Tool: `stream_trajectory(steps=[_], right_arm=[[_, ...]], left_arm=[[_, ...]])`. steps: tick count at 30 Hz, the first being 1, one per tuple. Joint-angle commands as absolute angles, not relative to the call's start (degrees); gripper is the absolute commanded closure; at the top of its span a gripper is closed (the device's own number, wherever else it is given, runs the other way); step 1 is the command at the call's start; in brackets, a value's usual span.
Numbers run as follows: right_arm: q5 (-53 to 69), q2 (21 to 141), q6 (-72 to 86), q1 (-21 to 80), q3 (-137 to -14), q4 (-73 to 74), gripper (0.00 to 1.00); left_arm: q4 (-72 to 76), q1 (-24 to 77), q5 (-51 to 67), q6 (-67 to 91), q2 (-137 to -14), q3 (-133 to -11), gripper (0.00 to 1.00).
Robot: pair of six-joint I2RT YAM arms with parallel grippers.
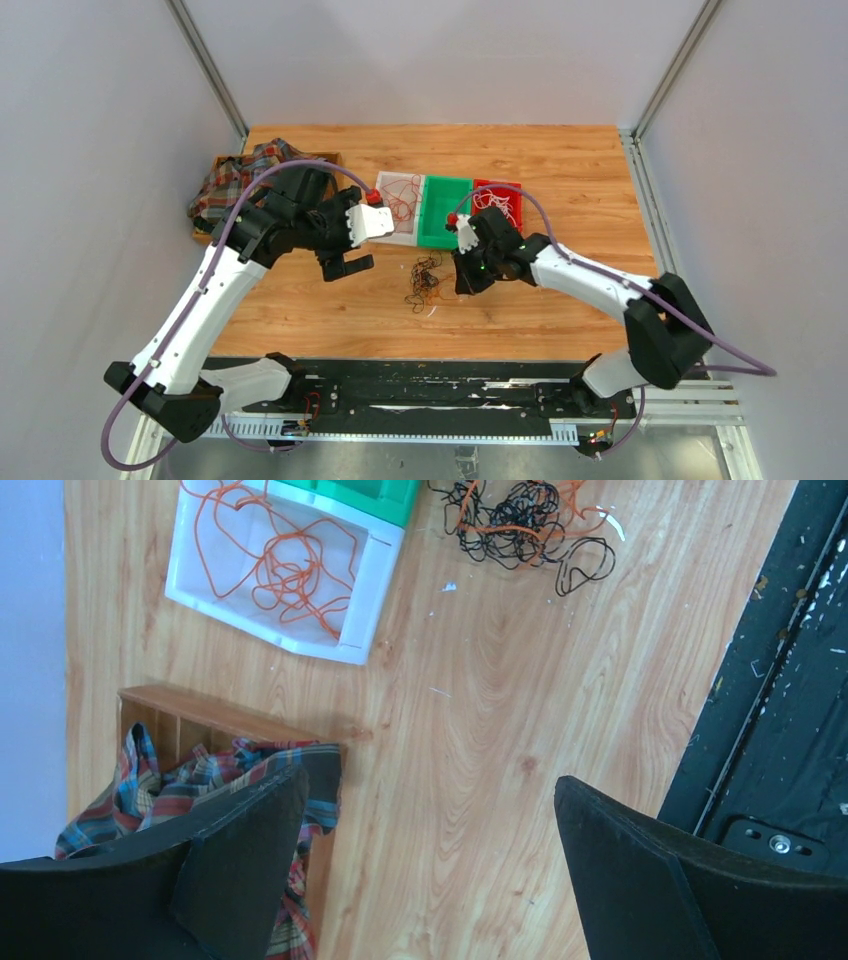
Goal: Untangle the cables
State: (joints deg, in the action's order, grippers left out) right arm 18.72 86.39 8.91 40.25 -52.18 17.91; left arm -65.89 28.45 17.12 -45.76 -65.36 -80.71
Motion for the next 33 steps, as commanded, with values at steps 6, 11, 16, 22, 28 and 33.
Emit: stream_trajectory(steps=[6, 11, 16, 22, 28, 33], right_arm=[[28.5, 70.4, 10.1, 40.6, -59.3, 20.2, 0.99], [35.0, 68.9, 13.6, 40.6, -61.7, 14.5, 0.99], [39.5, 70.3, 17.8, 40.6, -62.9, 6.8, 0.99], [42.6, 72.8, 18.9, 41.0, -64.9, 4.6, 0.99], [44.4, 73.5, 19.2, 41.6, -64.7, 3.1, 0.99], [46.0, 73.1, 21.3, 41.5, -62.4, -1.1, 0.99]], left_arm=[[-65.8, 30.4, 22.9, -47.5, -66.7, -81.4, 0.02], [-60.3, 30.6, 29.2, -43.9, -64.2, -80.4, 0.02], [-55.7, 34.8, 29.5, -46.8, -61.2, -79.1, 0.02], [-51.6, 41.3, 23.5, -50.9, -61.3, -78.2, 0.01], [-50.1, 43.3, 20.2, -49.9, -65.6, -79.3, 0.10], [-46.7, 44.8, 14.7, -56.3, -65.7, -76.4, 0.34]])
